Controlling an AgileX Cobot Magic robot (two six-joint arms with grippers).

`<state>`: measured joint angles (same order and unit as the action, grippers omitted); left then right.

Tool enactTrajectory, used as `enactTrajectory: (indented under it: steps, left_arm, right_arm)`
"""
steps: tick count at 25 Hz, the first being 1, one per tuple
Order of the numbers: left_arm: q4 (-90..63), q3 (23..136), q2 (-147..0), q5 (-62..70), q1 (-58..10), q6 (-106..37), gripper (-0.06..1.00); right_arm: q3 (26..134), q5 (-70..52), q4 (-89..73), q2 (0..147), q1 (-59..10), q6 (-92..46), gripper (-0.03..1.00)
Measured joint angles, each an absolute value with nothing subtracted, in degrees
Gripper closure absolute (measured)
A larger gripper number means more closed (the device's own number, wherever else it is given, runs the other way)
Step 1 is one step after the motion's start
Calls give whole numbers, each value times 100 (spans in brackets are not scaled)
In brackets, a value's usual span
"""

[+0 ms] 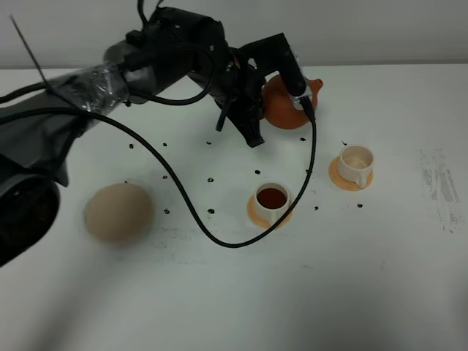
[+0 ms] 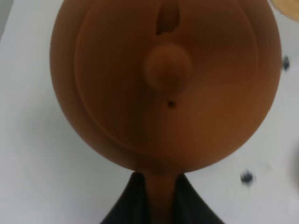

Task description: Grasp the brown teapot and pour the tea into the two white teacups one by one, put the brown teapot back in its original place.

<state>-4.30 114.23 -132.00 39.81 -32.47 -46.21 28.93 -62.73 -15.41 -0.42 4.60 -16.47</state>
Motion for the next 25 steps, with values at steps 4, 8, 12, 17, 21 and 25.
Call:
enactTrajectory:
  steps: [4,8,12,17,21,25]
  left_arm:
    - [-379,11962,-13724,3910,-3428,-5189,82]
    - [-139,12015,-13909,3496,-3529,-5656,82]
    - [273,12025,-13934,3209,-3530,-5790,82]
    - [807,12025,-13938,2928,-3635,-5808,82]
    - [1042,12025,-13970,2735,-3761,-5835,82]
    - [1365,12025,-14048,2692,-3838,-6137,82]
  right_arm:
    - [2893,-6273,-1541,-42,460,-1647,75]
    - [2893,-6273,-1541,-42,460,-1647,75]
    - [2893,-6273,-1541,-42,460,-1647,75]
    - [2893,-6273,-1541,-42,460,-1647,75]
    - [2893,-6273,-1541,-42,460,-1647,75]
    - [2893,-6273,-1541,-42,460,-1647,75]
